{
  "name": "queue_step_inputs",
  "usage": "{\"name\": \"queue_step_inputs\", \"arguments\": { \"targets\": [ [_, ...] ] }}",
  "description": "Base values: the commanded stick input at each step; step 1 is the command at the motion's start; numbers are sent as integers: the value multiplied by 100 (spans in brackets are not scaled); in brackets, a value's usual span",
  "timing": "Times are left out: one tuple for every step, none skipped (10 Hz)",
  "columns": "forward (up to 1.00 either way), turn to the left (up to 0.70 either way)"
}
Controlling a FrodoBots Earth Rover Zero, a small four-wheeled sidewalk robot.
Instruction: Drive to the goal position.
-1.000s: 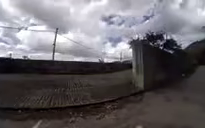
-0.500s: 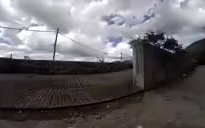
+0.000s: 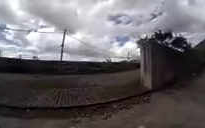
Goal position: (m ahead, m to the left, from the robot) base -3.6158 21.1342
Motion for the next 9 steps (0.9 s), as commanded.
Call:
{"name": "queue_step_inputs", "arguments": {
  "targets": [
    [0, 0],
    [0, 0],
    [0, 0],
    [0, -5],
    [0, -29],
    [0, -45],
    [0, -45],
    [0, -45],
    [0, -45]
  ]
}}
